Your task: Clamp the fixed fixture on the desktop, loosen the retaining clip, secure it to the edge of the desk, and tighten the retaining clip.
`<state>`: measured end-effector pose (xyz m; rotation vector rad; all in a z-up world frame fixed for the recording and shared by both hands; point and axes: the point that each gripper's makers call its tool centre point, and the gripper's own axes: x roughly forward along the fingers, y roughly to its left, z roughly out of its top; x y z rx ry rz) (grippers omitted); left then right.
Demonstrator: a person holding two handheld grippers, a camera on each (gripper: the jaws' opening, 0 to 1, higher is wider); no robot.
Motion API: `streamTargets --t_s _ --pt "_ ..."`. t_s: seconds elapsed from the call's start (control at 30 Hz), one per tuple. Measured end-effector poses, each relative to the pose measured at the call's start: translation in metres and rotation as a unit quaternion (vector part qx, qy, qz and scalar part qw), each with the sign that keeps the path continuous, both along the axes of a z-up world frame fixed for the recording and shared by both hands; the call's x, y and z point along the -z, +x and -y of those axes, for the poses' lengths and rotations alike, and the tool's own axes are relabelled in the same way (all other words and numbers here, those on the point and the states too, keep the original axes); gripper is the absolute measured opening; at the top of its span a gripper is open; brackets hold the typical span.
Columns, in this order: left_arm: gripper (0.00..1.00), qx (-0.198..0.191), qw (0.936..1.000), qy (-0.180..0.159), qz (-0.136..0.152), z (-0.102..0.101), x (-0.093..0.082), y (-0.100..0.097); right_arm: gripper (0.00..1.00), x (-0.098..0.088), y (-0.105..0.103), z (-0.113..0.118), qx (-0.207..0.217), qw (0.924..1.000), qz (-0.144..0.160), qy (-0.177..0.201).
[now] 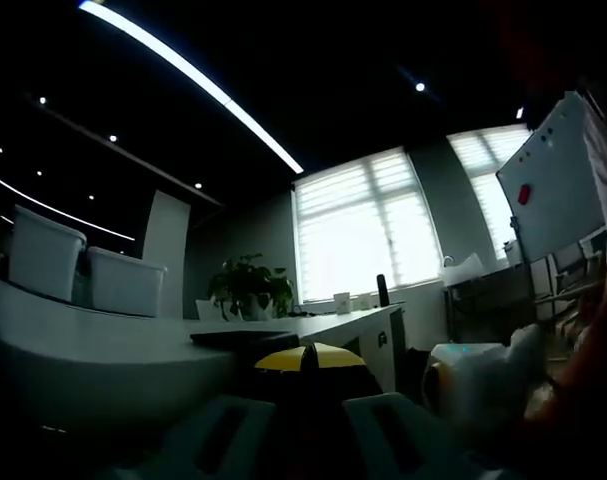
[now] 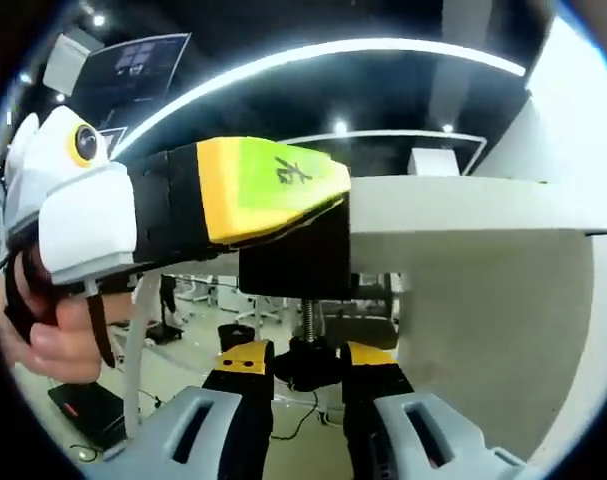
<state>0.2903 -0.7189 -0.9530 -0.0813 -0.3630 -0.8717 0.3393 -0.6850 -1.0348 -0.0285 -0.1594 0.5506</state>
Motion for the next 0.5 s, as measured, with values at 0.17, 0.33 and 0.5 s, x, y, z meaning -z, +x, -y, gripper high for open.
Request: streamTargets --t_s 0.17,0.33,0.5 --pt "0.02 0.000 1.0000 0.001 0.001 0.000 0.000 0.000 0.26 0.000 -0.003 -0.005 -0.096 0.9948 0.017 -0.030" --pt "0.02 0.001 1.0000 0.002 0.002 0.000 0.000 0.000 0.25 0.001 -0.005 -0.009 -0.193 0.9800 0.016 -0.045" --pt "0.02 -0.002 0.9999 0.010 0.006 0.000 0.001 0.000 0.25 0.002 -0.003 -0.013 -0.261 0.9631 -0.001 -0.065"
